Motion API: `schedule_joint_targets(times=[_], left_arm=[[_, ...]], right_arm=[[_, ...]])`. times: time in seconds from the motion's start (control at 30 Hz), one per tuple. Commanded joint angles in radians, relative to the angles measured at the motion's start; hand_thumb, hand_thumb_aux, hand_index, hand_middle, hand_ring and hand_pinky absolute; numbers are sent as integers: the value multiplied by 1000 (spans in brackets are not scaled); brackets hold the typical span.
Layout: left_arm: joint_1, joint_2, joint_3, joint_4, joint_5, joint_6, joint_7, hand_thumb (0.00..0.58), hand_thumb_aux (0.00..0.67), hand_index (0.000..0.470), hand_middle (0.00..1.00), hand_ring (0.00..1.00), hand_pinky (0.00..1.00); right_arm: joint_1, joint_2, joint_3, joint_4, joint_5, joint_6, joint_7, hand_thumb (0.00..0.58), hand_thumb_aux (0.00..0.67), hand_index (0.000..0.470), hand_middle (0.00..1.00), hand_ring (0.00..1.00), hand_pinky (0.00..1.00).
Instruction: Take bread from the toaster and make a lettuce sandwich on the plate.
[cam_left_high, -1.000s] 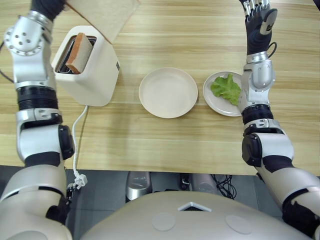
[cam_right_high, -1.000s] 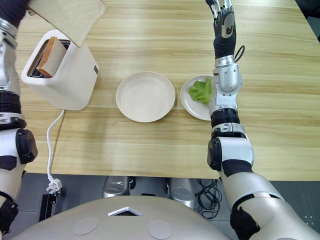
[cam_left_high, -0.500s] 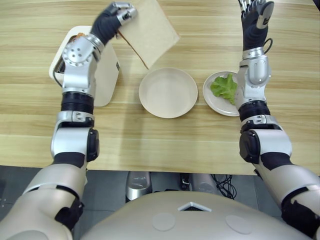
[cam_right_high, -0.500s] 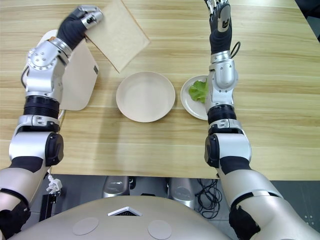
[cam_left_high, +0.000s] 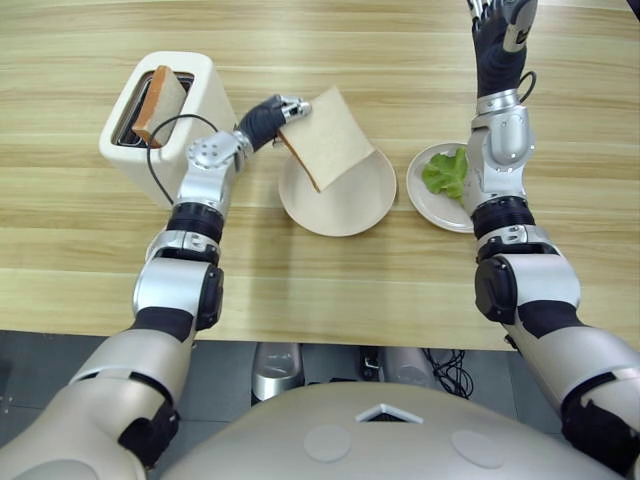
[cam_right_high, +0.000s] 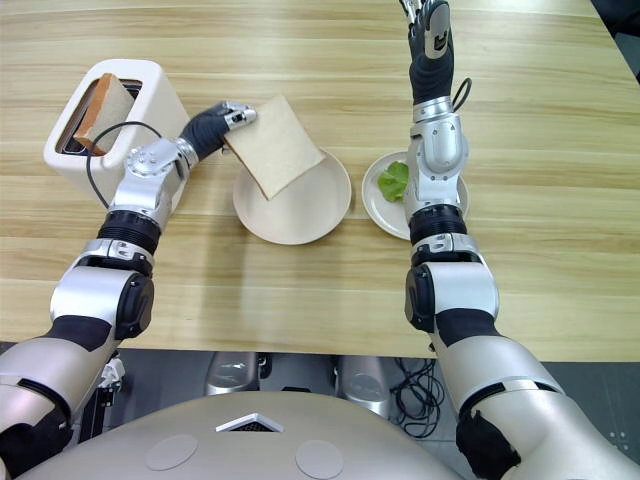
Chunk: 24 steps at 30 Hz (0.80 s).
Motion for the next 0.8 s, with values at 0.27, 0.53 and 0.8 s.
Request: schedule_joint_targets(times=[0.27, 0.53, 0.8], left_arm=[[-22, -44, -27, 178, 78, -7, 25, 580, 670, 460, 1000, 1000, 1000], [-35, -49, -57, 220, 145, -32, 75, 580, 670, 460, 1000, 1000, 1000], [-41, -32, -81, 221, 207, -94, 193, 234, 152, 105, 1000, 1000, 1000]], right_arm=[[-2, 6, 8, -3, -5, -2, 11, 0, 0, 0, 0, 0, 0], [-2, 11, 11, -6, -5, -1, 14, 0, 0, 0, 0, 0, 0], [-1, 14, 15, -13, -6, -4, 26, 0, 0, 0, 0, 0, 0]])
